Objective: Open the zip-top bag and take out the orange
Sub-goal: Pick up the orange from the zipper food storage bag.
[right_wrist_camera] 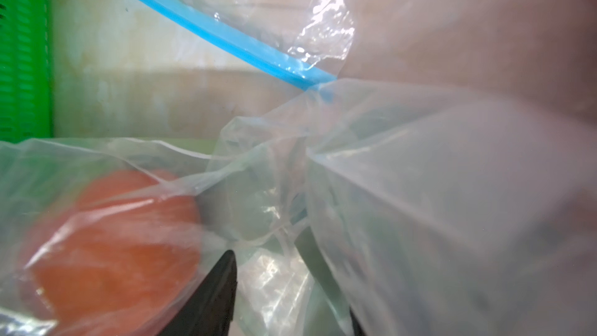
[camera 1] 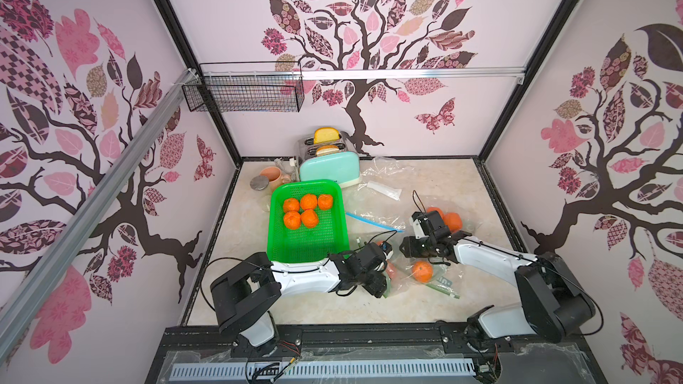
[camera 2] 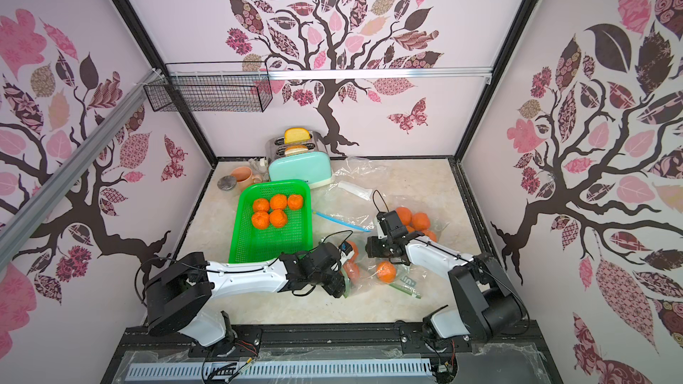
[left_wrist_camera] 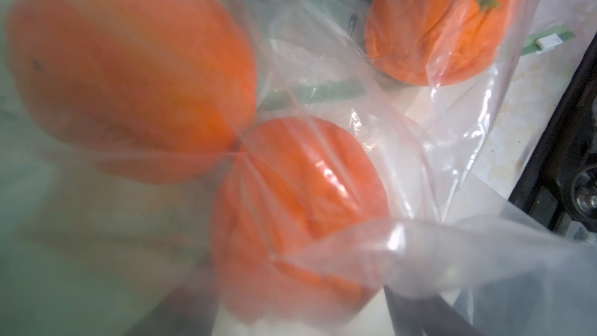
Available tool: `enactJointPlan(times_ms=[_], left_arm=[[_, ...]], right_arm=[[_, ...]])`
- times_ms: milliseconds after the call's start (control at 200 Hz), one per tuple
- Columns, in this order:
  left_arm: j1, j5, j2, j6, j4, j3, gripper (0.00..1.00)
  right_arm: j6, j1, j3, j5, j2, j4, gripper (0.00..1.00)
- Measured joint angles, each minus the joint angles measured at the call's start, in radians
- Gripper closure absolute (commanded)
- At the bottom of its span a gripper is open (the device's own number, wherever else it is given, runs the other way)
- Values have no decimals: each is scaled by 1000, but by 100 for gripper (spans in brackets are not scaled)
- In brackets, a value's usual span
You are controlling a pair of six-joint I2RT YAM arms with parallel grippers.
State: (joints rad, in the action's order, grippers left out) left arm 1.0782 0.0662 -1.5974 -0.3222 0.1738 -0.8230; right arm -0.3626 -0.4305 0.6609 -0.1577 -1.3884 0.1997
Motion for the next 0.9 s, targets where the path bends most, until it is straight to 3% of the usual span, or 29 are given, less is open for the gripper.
enactJointPlan(times_ms=[205, 380, 470, 645, 900], left_arm=[[0, 16, -1, 10, -10, 1, 22], [0, 32, -6, 12, -20, 1, 21], [0, 34, -8, 12, -31, 1, 21], [0, 34, -25, 12, -43, 0, 19], [0, 34, -41, 11, -72, -1, 18]], right_arm=[[-1, 0, 24, 33, 171, 87, 41], [3, -13, 42, 5, 255, 127, 72], [-16, -48, 30, -31, 248, 126, 81], [-27, -145, -29, -93, 151, 97, 85], [-35, -148, -65, -118, 16, 6, 86]])
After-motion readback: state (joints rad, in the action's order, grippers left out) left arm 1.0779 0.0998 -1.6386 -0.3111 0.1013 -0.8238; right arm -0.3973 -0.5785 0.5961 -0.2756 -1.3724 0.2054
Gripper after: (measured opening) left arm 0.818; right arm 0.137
